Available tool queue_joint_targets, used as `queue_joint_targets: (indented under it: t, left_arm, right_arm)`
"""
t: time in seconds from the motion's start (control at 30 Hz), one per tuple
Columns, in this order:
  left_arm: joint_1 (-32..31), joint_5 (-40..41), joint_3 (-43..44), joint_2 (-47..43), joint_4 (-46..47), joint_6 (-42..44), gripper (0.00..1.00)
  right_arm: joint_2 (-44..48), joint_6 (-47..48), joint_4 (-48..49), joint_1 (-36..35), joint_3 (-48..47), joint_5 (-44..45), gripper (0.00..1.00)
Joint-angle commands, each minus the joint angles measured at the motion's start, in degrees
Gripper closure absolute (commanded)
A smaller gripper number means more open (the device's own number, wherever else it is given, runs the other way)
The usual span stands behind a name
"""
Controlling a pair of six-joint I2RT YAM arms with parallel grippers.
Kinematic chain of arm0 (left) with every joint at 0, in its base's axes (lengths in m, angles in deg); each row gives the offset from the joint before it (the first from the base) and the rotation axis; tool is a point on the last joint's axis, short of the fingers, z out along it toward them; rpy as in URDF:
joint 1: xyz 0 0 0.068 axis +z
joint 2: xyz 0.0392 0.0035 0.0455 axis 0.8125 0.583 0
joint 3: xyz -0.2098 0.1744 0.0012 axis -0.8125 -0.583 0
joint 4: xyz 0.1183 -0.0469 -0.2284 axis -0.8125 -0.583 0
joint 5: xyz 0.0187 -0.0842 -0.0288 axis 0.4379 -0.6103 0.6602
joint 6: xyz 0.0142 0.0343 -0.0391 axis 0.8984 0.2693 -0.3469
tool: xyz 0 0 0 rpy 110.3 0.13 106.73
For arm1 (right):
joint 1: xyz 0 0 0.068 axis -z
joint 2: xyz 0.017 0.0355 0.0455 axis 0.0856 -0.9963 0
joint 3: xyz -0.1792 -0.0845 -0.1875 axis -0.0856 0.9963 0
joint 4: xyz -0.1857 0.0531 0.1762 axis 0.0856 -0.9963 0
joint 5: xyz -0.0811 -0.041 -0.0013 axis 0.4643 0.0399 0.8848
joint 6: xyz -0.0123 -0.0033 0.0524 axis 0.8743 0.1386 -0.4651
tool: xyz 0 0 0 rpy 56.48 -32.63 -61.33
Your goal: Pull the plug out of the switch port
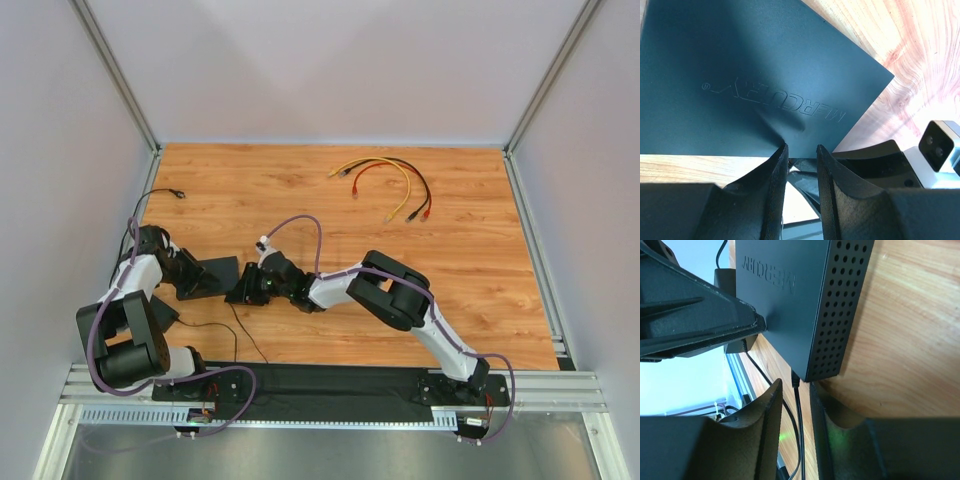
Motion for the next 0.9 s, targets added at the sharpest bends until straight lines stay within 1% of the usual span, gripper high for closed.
queue_joint_targets:
  t: [0.0,0.13,0.23,0.4,0.57,0.67,0.77,0.8,0.87]
  left_arm:
    - [-0.06,-1.12,-0.33,-0.30,-0.21,0.07,0.63]
    - [0.02,-0.34,0.02,-2.23,-1.79,0.68,0.63]
    - [-0.06,0.90,0.02,-4.17,-2.41,0.86,0.63]
    - [0.02,0.37,0.46,-6.81,-3.11,0.24,0.63]
    - [0.02,3.96,4.15,-11.01,-7.06,2.62,0.63]
    - [-0.06,6.86,6.87,-13.30,-9.53,5.07,0.62]
    - [-0.41,6.96,8.55,-14.71,-10.32,7.19,0.62]
    - [-0.85,6.96,8.98,-14.89,-10.75,7.54,0.62]
    - [-3.21,7.92,10.22,-14.81,-10.93,8.42,0.62]
  right_arm:
    - [-1.96,1.05,-1.54,-0.49,-2.13,1.23,0.71]
    - [-1.79,1.32,-2.07,-0.49,-1.69,2.64,0.75]
    - [-1.88,1.23,-2.60,-0.40,-1.86,3.61,0.76]
    - [-2.75,1.58,-4.09,-0.23,-3.97,3.79,0.79]
    - [-3.28,2.02,-4.53,1.35,-3.98,3.26,0.85]
    - [-3.46,3.16,-4.44,2.41,-4.06,1.68,0.89]
    - [-3.63,5.17,-5.93,3.29,-4.85,0.27,0.95]
    - [-3.90,5.88,-7.50,3.46,-6.25,-1.12,0.98]
    - [-4.86,7.72,-8.66,4.25,-7.83,-2.88,0.99]
